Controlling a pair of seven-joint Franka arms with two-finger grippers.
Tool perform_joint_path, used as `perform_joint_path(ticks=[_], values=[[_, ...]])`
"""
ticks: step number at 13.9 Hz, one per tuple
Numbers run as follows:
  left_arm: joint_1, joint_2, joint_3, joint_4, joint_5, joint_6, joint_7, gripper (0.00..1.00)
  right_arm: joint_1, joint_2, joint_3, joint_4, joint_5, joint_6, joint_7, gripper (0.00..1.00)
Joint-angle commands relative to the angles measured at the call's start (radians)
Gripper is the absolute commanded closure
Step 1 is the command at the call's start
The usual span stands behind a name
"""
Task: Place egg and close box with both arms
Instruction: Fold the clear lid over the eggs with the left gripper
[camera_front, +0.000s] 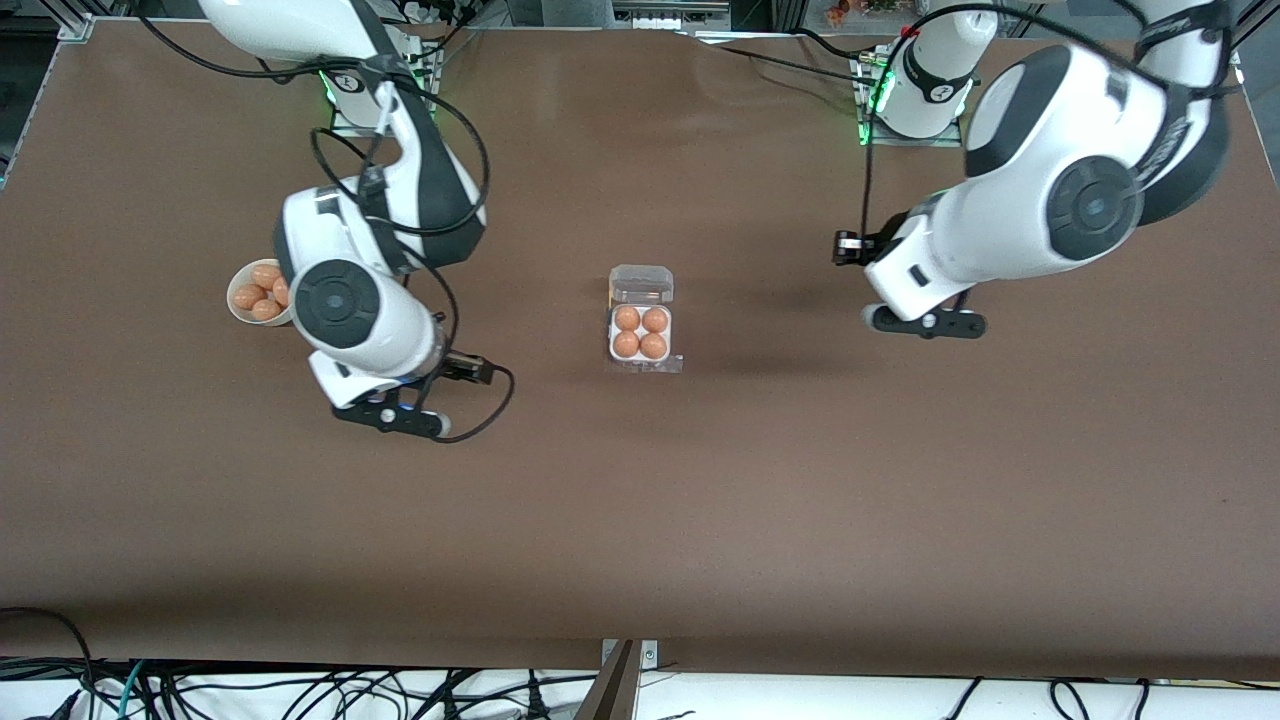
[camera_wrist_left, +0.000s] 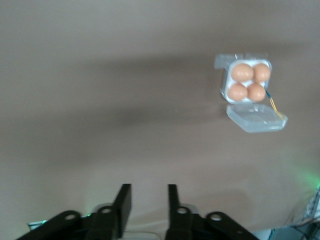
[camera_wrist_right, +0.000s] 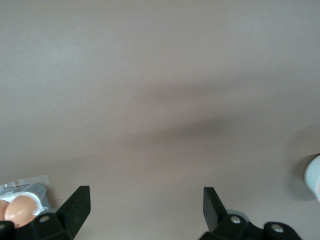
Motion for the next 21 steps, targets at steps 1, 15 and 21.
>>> perform_joint_path(ticks=[1,15,21], values=[[-0.077,0.061,0.011,0.034,-0.065,-0.021,-0.021,0.87,-0.065,-0.154,0.022,-0.137,0.005,-0.008,-0.047,0.00],[-0.344,0.392,0.012,0.118,-0.242,0.014,-0.230,0.91,-0.411,-0.551,0.128,-0.234,-0.110,-0.193,-0.523,0.00],[-0.373,0.452,0.014,0.155,-0.235,0.149,-0.282,0.93,-0.456,-0.596,0.133,-0.353,-0.109,-0.002,-0.521,0.00]])
